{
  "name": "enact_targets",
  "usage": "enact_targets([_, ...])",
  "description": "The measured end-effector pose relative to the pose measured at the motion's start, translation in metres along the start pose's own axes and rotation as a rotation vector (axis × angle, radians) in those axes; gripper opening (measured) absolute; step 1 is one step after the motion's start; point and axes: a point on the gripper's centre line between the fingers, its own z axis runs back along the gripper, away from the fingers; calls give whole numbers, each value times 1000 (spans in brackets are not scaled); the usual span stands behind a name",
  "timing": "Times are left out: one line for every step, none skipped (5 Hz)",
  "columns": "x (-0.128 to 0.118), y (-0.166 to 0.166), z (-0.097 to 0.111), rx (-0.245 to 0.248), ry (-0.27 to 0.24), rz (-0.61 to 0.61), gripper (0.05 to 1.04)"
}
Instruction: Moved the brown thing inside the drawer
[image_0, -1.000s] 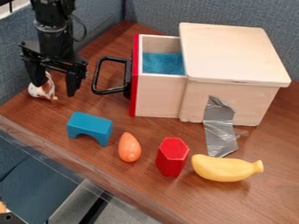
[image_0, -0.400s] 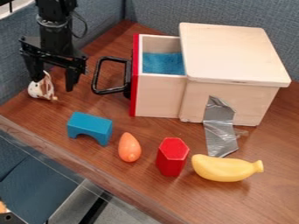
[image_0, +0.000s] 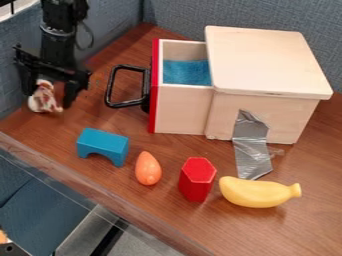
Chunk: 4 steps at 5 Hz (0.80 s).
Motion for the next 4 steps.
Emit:
enact_targets([1, -3, -6, 64, 59, -9, 953])
enact_targets([2, -4, -11, 87, 83, -2, 665])
enact_targets([2, -5, -11, 88, 83, -16, 370])
enact_targets([1, -8, -11, 68, 93, -45, 181])
